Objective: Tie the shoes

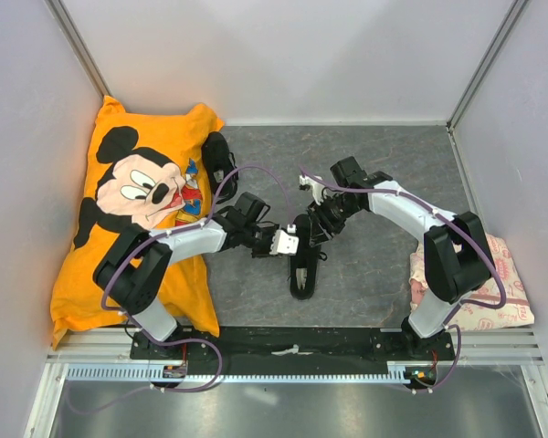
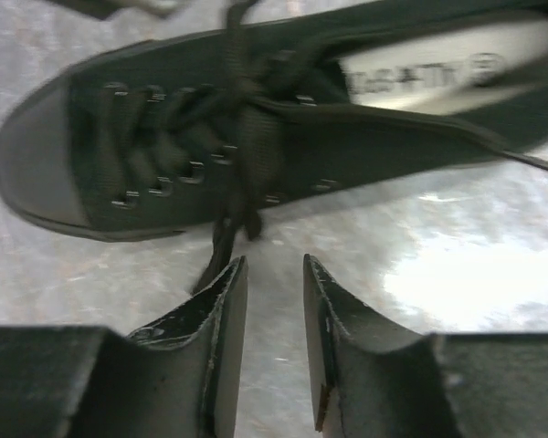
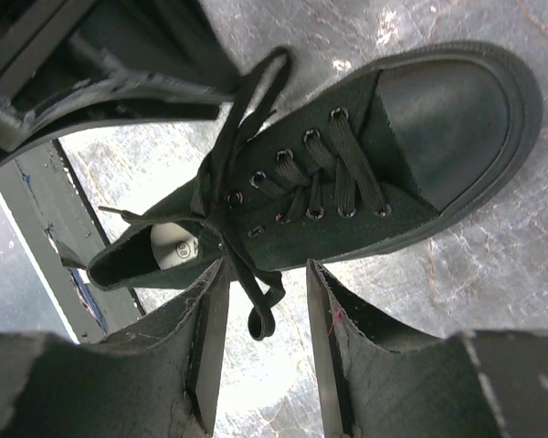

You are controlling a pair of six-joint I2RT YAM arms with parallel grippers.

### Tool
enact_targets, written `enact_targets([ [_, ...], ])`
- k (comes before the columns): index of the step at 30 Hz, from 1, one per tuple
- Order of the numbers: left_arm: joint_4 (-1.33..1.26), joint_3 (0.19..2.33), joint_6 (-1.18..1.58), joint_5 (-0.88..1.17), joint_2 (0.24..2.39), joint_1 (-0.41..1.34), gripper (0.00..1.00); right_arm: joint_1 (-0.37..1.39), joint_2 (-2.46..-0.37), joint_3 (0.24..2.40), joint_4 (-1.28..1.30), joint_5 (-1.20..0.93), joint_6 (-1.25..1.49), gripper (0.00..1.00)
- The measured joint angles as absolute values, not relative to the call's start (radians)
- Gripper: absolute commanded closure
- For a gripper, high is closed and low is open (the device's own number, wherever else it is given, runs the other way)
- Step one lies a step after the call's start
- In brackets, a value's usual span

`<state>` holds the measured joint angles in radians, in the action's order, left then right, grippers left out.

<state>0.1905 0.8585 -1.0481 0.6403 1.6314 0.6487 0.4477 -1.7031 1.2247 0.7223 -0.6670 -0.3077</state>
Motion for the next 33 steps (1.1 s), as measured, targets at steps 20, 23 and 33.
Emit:
enact_targets([
  [20, 0.183, 0.904, -1.045, 0.658, 1.675, 0.682, 0.98, 0.448, -1.690, 1.213, 0.724, -0.658, -0.308, 0.52],
  [23, 0.194, 0.902, -1.045, 0.662, 1.664, 0.682, 0.98, 0.448, -1.690, 1.213, 0.723, -0.658, -0.308, 0.52],
  [33, 0.256, 0.840, -1.095, 0.685, 1.554, 0.682, 0.98, 0.453, -1.690, 1.195, 0.667, -0.653, -0.254, 0.53],
])
